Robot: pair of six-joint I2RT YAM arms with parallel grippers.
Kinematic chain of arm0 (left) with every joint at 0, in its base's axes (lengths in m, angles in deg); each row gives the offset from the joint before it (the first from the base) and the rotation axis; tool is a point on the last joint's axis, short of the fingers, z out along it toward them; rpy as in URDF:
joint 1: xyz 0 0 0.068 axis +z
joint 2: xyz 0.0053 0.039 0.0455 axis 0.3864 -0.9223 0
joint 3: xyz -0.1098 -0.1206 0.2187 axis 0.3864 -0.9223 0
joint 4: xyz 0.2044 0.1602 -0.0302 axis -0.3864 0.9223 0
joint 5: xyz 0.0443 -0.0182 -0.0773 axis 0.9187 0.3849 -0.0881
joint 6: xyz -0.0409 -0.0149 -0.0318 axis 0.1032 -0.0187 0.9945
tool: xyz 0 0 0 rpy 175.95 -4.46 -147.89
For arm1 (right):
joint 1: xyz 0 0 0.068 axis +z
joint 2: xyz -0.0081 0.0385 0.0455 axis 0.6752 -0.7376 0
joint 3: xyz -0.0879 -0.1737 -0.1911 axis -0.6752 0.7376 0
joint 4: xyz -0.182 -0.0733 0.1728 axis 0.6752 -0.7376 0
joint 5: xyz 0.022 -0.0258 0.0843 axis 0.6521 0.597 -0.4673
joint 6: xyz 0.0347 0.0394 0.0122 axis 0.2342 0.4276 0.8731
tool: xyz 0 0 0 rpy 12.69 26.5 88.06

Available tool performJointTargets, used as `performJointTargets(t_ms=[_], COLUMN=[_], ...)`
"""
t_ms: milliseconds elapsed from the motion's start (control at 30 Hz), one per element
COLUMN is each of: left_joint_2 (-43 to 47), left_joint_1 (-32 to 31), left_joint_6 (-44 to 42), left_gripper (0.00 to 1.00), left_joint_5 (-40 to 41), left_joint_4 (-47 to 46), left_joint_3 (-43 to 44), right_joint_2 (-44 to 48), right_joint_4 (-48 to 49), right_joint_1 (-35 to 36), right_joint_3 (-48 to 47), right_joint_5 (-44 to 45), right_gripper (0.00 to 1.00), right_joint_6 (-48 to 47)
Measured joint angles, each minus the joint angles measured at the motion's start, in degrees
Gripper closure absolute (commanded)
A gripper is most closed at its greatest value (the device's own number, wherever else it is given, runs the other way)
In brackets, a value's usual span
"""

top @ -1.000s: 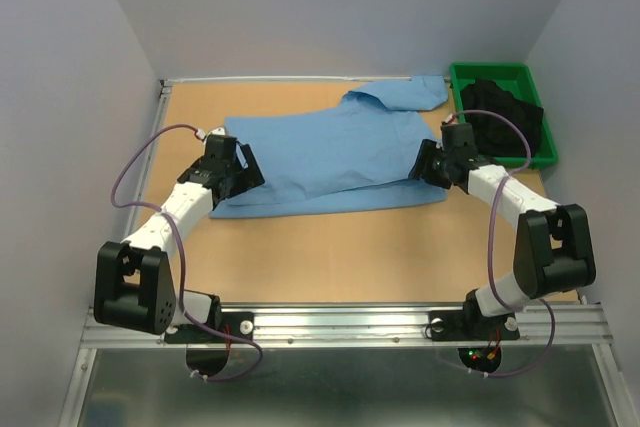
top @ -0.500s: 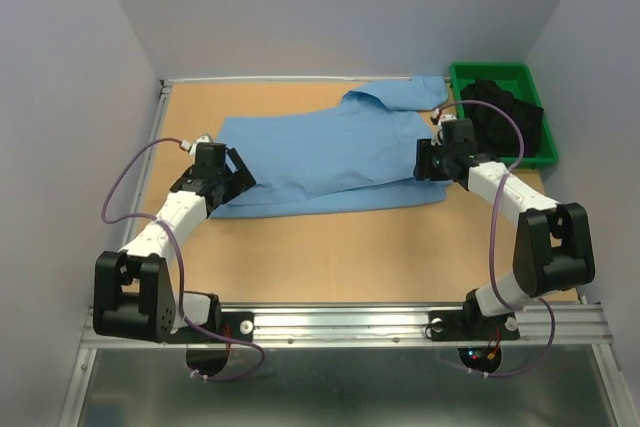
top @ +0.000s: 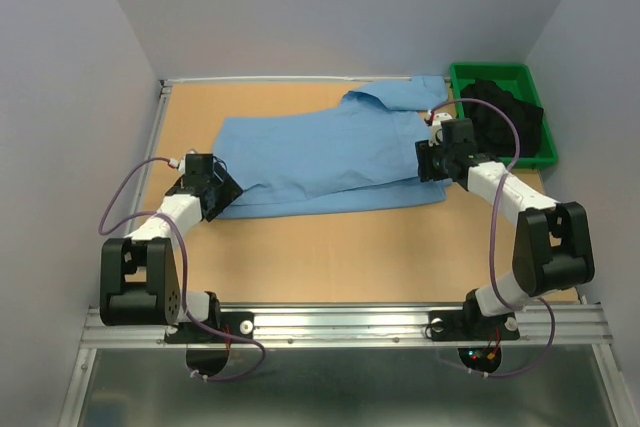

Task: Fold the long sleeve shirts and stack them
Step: Fold the shirt

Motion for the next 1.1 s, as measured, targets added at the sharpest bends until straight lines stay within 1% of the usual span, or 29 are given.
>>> performJointTargets(t_ms=[233, 567, 900, 1000, 1100], left_joint_2=[-1.5, -2.0, -2.7, -3.0, -3.1], left_joint_1=[0.4, 1.7, 1.9, 2.0, 2.0], left_joint_6=[1.2, 1.6, 1.7, 1.7, 1.6], left_gripper=[0.25, 0.25, 0.25, 0.25, 0.25], left_joint_5=[-0.3, -0.5, -2.1, -2.3, -2.4], left_joint_4=[-0.9, -1.8, -1.9, -2.0, -2.1], left_joint_3=[-0.8, -0.9, -0.9, -0.9, -0.9], right_joint_2=[-2.5, -2.7, -2.7, -2.8, -3.1], right_joint_4=[0.2, 0.3, 0.3, 0.3, 0.3], right_joint_1=[0.4, 1.0, 1.3, 1.5, 1.5], right_joint_3=[0.0, 0.0, 0.1, 0.1, 0.1], right_joint_5=[-0.3, -0.7, -0.7, -0.7, -0.7], right_gripper=[0.43, 0.44, 0.44, 0.47, 0.54], right_joint_6=[-2.5, -5.1, -5.8, -5.9, -5.9])
